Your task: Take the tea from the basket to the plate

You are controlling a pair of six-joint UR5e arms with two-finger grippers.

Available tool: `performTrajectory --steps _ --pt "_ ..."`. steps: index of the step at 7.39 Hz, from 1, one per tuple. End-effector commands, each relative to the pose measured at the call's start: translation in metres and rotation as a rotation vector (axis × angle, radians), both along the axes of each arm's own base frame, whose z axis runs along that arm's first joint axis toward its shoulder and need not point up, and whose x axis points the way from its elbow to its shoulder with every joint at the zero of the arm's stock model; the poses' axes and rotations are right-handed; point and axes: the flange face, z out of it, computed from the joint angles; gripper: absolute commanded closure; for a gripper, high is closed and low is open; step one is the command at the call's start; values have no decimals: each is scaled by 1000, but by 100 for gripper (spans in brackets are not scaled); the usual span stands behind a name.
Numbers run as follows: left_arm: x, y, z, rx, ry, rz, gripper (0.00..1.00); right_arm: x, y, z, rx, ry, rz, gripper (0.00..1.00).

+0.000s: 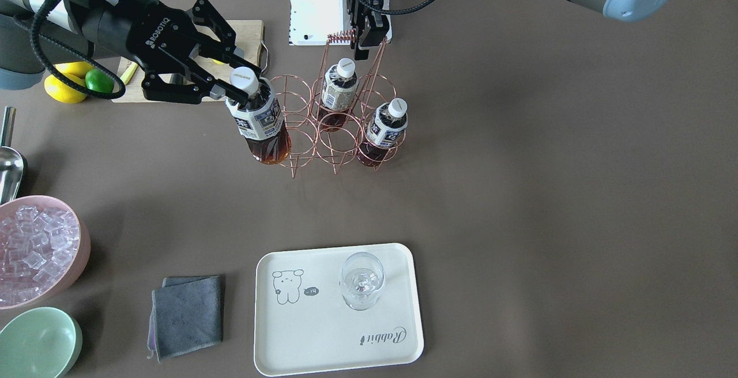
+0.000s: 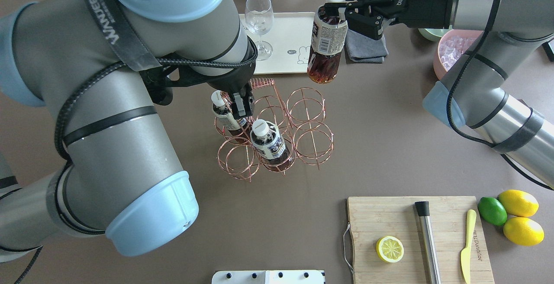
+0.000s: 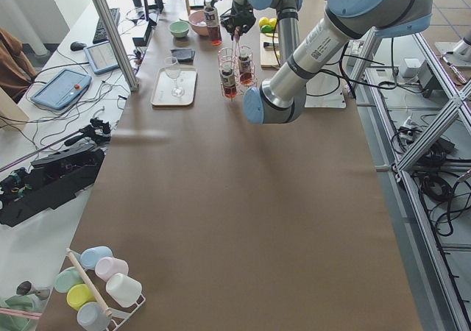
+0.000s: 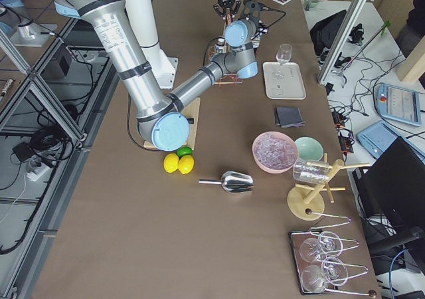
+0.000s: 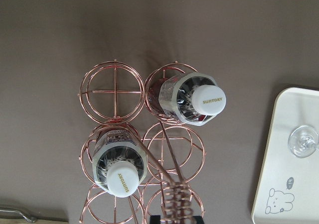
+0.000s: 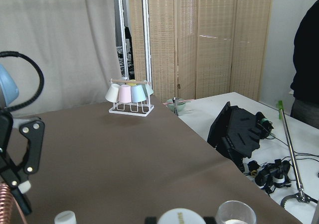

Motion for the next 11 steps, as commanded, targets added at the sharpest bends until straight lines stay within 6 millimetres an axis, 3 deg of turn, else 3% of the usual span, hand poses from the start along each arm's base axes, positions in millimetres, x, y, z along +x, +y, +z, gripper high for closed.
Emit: performTrajectory --steps 1,2,4,5,6,7,8,9,11 --pt "-56 -20 5 -3 -21 -28 100 -35 -53 16 22 65 126 100" --pt "-78 -40 20 -7 -32 -26 100 -57 -77 23 16 46 166 100" --pt "-158 -84 77 -24 -62 -43 100 -108 -101 63 7 -9 242 100" --pt "-192 -104 118 -40 -91 -23 100 -129 -110 63 -10 -6 252 100" --pt "-211 -116 150 -25 -131 10 100 -146 -112 71 -33 8 262 100" --pt "-218 -120 183 6 -174 59 100 -161 -113 88 -37 11 272 100" --pt "-240 -148 203 49 -197 75 100 -171 -112 110 -34 4 267 100" --pt "-248 -170 218 91 -220 92 100 -174 -112 122 -34 6 266 100" --pt "-263 -213 258 114 -271 137 100 -178 -111 133 -23 17 272 100"
